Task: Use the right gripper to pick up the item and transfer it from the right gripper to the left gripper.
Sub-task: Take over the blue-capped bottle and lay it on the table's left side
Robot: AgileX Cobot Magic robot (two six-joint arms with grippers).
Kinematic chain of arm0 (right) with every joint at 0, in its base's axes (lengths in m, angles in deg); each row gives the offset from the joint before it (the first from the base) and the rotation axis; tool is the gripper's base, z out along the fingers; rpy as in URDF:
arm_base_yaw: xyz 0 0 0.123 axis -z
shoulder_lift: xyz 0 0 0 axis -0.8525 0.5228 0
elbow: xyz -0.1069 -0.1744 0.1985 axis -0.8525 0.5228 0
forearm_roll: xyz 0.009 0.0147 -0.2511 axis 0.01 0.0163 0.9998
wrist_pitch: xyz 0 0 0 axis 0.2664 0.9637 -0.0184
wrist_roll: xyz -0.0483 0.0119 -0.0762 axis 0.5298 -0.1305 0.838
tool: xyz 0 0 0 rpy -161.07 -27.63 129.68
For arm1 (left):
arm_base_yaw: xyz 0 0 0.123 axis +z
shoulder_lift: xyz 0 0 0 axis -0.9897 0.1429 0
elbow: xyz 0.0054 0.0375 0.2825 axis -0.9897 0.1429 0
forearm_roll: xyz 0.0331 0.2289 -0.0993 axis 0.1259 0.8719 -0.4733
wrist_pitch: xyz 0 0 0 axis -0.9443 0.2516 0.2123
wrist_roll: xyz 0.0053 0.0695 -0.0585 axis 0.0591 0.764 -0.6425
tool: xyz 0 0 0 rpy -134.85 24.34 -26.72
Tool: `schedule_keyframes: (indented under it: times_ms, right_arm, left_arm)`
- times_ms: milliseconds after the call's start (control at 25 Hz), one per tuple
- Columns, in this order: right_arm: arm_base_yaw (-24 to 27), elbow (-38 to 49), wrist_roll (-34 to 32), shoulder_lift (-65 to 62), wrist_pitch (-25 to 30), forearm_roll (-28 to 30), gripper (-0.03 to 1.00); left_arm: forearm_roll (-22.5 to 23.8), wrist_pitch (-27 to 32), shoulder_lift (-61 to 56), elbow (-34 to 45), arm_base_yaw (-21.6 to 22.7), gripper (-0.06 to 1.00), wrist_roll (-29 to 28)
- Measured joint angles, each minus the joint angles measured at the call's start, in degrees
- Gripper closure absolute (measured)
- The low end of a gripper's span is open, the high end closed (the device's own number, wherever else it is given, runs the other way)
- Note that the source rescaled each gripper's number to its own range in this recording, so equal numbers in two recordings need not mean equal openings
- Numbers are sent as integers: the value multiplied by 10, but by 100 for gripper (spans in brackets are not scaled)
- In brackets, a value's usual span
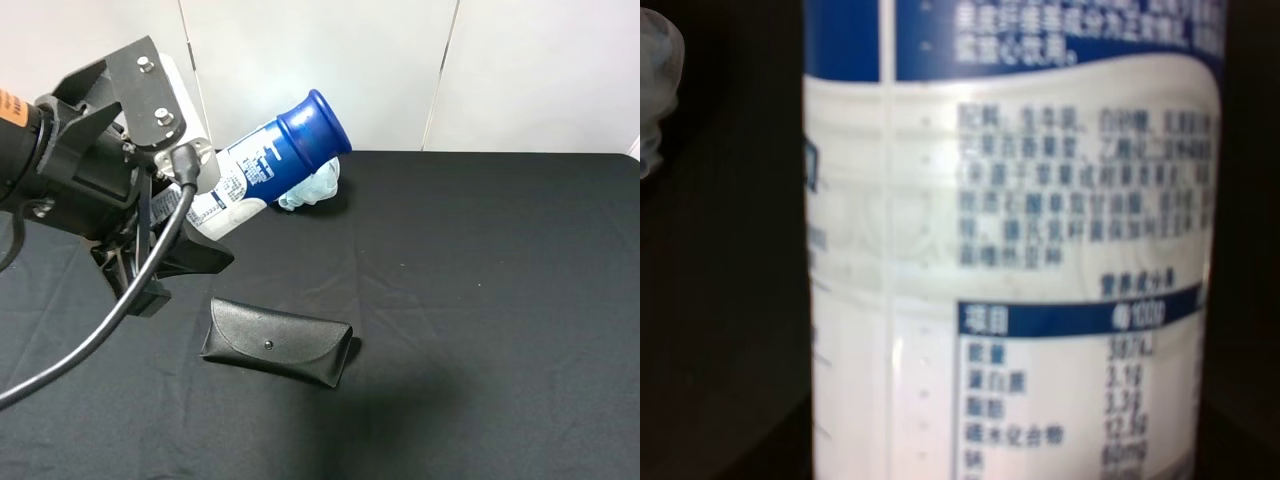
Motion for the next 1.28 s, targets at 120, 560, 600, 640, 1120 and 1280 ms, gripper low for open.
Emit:
schedule_keyframes:
  times_ms: [120,560,600,640,1120,1280]
  right_arm:
    - [0,0,-2,0,-1,1,-3]
    - [45,0,-2,0,-2,1,-3]
    - [66,0,-2,0,-2,1,-3]
    - [86,0,-2,0,-2,1,-3]
    - [340,0,-3,-83,-2,1,-3]
    - [366,0,-3,-83,-2,1,-3]
  left_arm:
    - [0,0,0,0,0,89,0]
    - [0,0,0,0,0,89,0]
    - [0,0,0,0,0,89,-1]
    - [0,0,0,0,0,89,-2]
    - [0,0,0,0,0,89,-19]
    - [0,0,0,0,0,89,-28]
